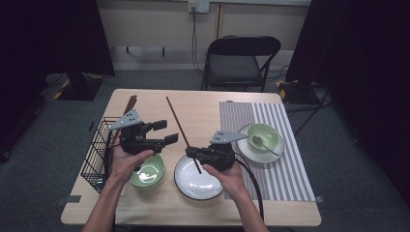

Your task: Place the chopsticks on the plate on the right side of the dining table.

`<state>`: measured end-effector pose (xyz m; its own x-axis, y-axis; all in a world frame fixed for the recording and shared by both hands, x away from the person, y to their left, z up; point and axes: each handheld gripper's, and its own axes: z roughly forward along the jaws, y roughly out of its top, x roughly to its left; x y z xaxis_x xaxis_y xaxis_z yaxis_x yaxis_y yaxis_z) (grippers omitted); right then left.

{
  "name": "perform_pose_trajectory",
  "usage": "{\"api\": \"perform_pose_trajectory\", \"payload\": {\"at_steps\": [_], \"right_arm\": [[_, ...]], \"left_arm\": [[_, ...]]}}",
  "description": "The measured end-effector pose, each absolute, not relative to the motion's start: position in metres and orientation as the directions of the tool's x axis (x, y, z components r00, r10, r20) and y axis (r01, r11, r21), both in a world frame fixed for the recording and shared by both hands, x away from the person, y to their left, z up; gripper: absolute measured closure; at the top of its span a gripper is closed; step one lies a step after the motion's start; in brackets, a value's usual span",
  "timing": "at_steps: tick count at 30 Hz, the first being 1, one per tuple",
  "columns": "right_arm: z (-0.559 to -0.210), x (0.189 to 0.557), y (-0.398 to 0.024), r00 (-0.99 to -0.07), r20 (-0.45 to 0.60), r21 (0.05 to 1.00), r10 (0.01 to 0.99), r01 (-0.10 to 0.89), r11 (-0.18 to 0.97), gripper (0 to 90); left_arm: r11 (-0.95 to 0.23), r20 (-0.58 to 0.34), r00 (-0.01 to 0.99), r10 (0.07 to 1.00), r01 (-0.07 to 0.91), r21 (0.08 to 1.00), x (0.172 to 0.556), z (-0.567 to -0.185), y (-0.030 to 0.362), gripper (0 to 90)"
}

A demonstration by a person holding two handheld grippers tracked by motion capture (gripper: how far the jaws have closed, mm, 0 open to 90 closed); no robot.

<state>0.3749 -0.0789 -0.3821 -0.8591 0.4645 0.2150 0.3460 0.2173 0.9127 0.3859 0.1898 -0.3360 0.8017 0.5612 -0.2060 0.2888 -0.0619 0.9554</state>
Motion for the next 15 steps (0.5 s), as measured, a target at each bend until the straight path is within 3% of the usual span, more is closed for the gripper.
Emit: {"api": "perform_pose_trajectory", "payload": {"at_steps": [15], "right_arm": [[-0.382,0.366,-0.072,-0.874,0.196,0.915,0.445,0.327,0.237,84.5]], "left_arm": [[-0.048,-0.211,0.768,0.604,0.300,0.953,0.399,-0.337,0.187,27.8]]}}
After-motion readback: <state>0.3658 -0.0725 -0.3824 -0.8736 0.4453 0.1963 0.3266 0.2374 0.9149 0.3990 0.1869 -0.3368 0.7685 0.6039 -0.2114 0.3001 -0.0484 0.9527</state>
